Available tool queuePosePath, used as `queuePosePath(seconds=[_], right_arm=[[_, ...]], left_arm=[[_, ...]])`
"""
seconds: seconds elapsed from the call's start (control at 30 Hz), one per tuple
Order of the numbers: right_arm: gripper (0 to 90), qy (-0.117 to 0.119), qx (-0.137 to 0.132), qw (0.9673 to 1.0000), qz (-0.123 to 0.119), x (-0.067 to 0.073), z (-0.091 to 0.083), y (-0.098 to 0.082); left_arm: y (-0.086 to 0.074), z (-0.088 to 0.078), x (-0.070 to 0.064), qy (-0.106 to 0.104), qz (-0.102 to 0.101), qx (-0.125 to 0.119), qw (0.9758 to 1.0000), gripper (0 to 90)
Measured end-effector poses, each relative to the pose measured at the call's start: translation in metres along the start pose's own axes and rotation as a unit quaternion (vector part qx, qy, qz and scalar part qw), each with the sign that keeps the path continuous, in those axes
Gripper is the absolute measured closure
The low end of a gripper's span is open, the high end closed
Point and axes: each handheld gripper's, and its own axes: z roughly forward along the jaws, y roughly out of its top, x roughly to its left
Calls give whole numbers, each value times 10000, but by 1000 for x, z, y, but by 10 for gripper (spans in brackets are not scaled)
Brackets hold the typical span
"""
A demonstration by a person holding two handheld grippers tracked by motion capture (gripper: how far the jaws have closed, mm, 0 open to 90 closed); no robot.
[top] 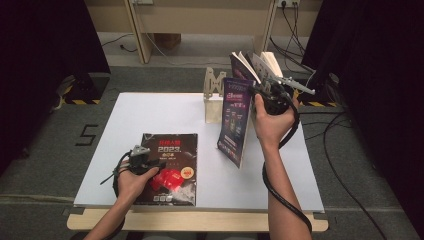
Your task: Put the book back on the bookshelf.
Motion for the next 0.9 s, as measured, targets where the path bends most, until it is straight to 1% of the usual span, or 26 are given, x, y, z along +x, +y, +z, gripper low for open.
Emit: queuePosePath(seconds=[0.03, 0.07, 0.4, 0.43, 0.5, 0.73, 0.9], right_arm=[[834, 0, 0, 10000, 0, 0, 0, 0], [834, -32, -75, 10000, -20, 1, 0, 1], [834, -191, -192, 9996, -92, 2, 6, 9], [834, -195, -228, 9995, -137, 1, 6, 10], [833, -213, -250, 9994, -95, 1, 8, 10], [834, -219, -252, 9994, -115, 2, 15, 15], [834, -269, -278, 9991, -146, 3, 22, 17]], left_arm=[[0, 0, 0, -2, -1, -1, 10000, 620], [0, 0, 0, -16, 3, 2, 10000, 620], [0, 1, 0, -22, 1, 7, 10000, 620], [-1, 1, 0, -30, 12, 12, 10000, 620], [-1, 1, 0, -26, 18, 13, 10000, 619], [-1, 1, 1, -18, 13, 9, 10000, 620], [-1, 1, 1, -12, 2, 19, 10000, 621]])
